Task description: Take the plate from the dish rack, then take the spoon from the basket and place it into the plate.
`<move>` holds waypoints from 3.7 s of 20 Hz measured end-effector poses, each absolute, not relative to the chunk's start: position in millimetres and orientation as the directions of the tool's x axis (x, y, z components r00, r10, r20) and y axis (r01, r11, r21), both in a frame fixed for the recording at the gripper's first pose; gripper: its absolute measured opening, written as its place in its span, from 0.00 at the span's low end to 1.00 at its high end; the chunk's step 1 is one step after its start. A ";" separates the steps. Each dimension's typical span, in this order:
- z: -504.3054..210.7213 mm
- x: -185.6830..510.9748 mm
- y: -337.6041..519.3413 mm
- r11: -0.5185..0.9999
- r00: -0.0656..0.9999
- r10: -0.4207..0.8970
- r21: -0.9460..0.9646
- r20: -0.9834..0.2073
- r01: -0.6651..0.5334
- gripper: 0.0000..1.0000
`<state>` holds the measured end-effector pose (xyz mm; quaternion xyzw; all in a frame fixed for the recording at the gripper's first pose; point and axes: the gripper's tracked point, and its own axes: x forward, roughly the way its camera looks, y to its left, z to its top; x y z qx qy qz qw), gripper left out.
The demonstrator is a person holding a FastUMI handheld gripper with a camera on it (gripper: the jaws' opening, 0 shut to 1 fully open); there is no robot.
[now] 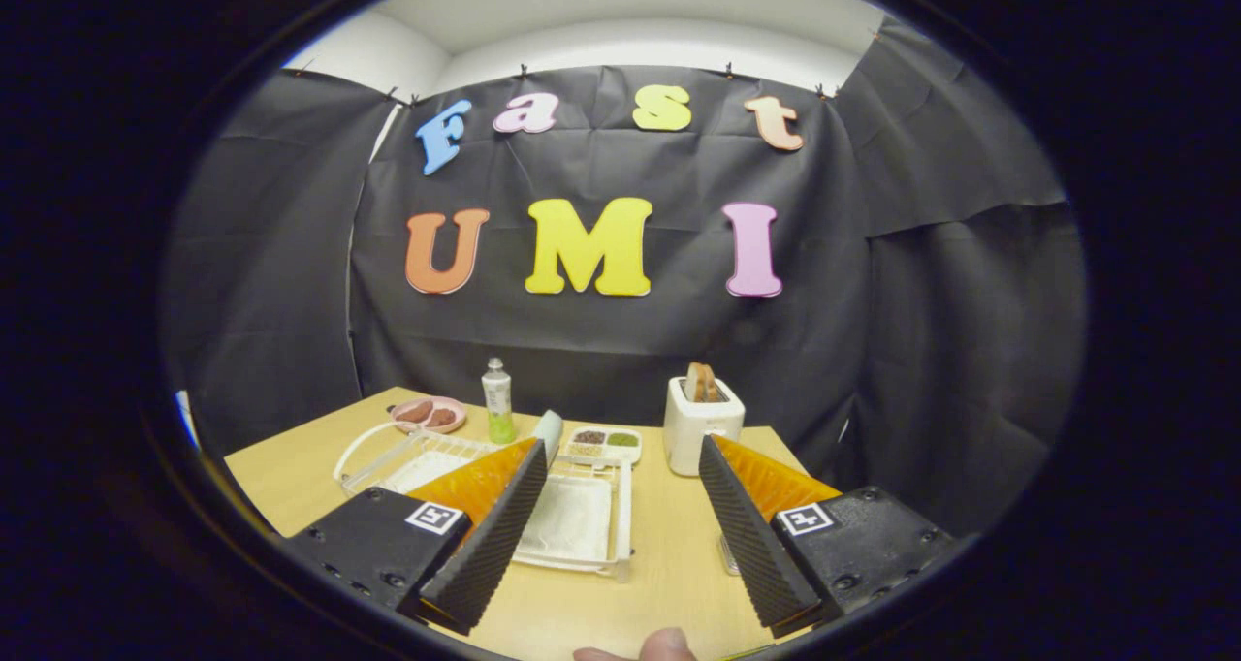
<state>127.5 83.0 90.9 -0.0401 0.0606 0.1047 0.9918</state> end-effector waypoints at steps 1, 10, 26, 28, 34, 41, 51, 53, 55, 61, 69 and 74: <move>93.2 138.2 91.8 0.971 0.965 0.215 -0.071 -0.147 -0.228 1.00; 68.9 221.6 171.6 0.940 0.856 0.277 -0.059 -0.437 -0.335 1.00; -32.5 270.1 224.7 0.960 0.646 0.184 -0.007 -0.741 -0.281 0.90; -36.1 266.6 231.5 0.963 0.635 0.177 -0.002 -0.752 -0.270 0.79; -38.4 267.3 230.5 0.983 0.653 0.060 -0.069 -0.755 -0.170 0.45; -18.8 268.2 220.7 0.989 0.668 -0.100 -0.148 -0.738 -0.016 0.35; 39.6 219.1 220.0 0.990 0.772 -0.056 -0.136 -0.633 -0.040 0.35; 46.8 191.1 215.6 0.995 0.775 0.004 -0.078 -0.632 -0.069 0.35; 50.2 162.5 207.1 0.995 0.781 0.057 -0.026 -0.621 -0.093 0.35; 22.1 91.3 163.9 0.991 0.786 0.133 0.076 -0.604 -0.110 0.35; -80.8 43.1 153.3 0.948 0.720 0.271 0.305 -0.639 -0.087 0.35; -126.9 39.1 156.5 0.884 0.663 0.372 0.467 -0.649 -0.039 0.35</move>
